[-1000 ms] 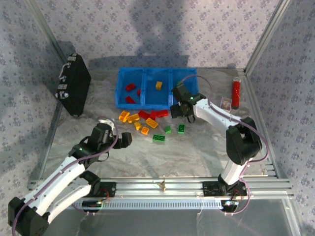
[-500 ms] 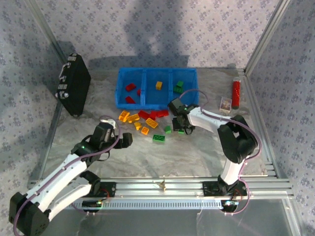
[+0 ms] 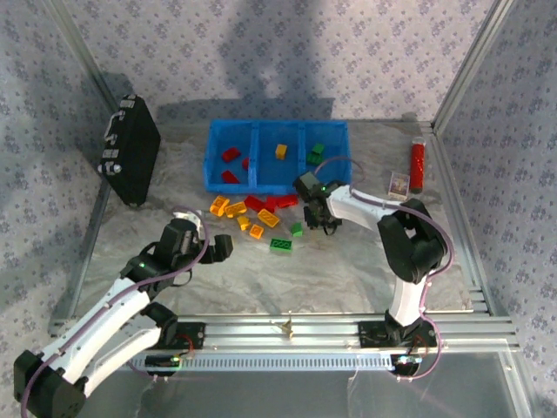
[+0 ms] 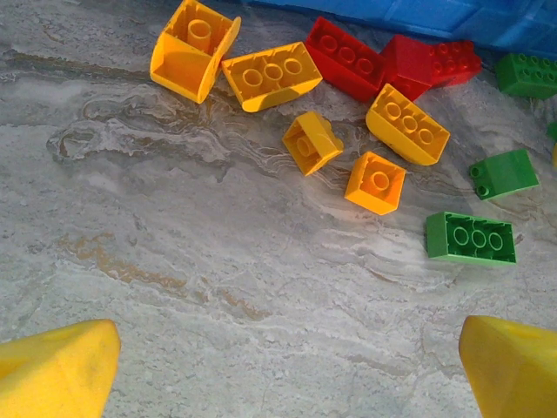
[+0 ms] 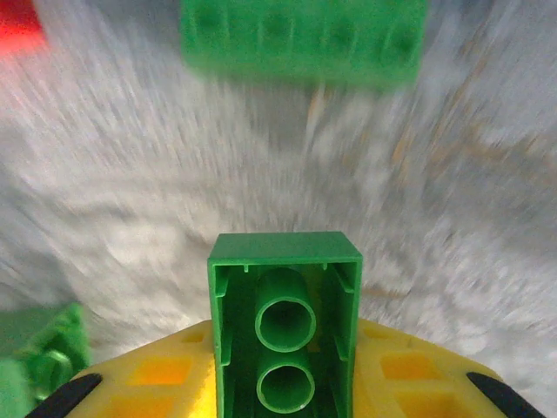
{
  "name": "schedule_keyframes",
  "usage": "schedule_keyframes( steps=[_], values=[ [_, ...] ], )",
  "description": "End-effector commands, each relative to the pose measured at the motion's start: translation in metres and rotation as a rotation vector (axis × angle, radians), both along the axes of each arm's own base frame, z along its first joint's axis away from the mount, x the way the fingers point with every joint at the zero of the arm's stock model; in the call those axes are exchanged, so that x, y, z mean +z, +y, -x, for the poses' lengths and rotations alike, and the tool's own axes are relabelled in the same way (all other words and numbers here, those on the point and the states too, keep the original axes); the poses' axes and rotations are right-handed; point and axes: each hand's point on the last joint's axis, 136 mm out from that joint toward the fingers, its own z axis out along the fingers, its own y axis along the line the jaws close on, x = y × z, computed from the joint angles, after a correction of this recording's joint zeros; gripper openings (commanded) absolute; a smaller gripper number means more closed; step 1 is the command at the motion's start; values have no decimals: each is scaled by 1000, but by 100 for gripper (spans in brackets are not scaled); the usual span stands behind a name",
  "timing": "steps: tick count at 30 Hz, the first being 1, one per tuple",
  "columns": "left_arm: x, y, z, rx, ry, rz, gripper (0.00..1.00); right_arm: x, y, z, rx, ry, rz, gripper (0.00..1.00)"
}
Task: Sort the legos into containers by color
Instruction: Pick up the lego from the center of the table, then place the lego in the container.
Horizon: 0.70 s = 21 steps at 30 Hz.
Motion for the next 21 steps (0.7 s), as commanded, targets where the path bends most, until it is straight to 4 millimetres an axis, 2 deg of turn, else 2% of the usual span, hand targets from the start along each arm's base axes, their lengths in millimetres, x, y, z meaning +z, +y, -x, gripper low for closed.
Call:
schedule_keyframes(
  steps=[1, 3, 4, 6, 7, 8, 9, 10, 12, 17, 21],
  values=[
    [4, -1, 0, -9, -5, -3, 100, 77, -13, -47, 0, -153, -24, 32],
    [4, -2, 0, -10, -3, -1, 100, 104, -19, -72, 1, -191, -33, 32],
    [5, -3, 0, -12, -3, 4, 100, 111, -23, -84, -2, -197, -35, 33],
    [5, -5, 0, -12, -2, 18, 100, 113, -27, -105, -5, -186, -54, 35],
    [6, -6, 0, -15, -1, 26, 100, 110, -27, -113, 1, -174, -63, 42],
    [7, -7, 1, -18, -2, 31, 99, 105, -29, -117, 0, -158, -55, 57],
    [8, -10, 1, -23, -3, 40, 99, 102, -28, -119, 7, -150, -47, 78],
    [9, -12, 2, -32, -4, 41, 99, 101, -26, -119, 15, -151, -36, 88],
    [11, -17, 5, -53, -13, 37, 99, 106, -22, -113, 21, -188, -28, 93],
    [10, -51, 8, -155, -32, -1, 100, 106, 9, -75, 70, -249, -68, 96],
    [4, -94, 4, -267, -4, -76, 100, 92, 25, -47, 101, -227, -125, 96]
  ],
)
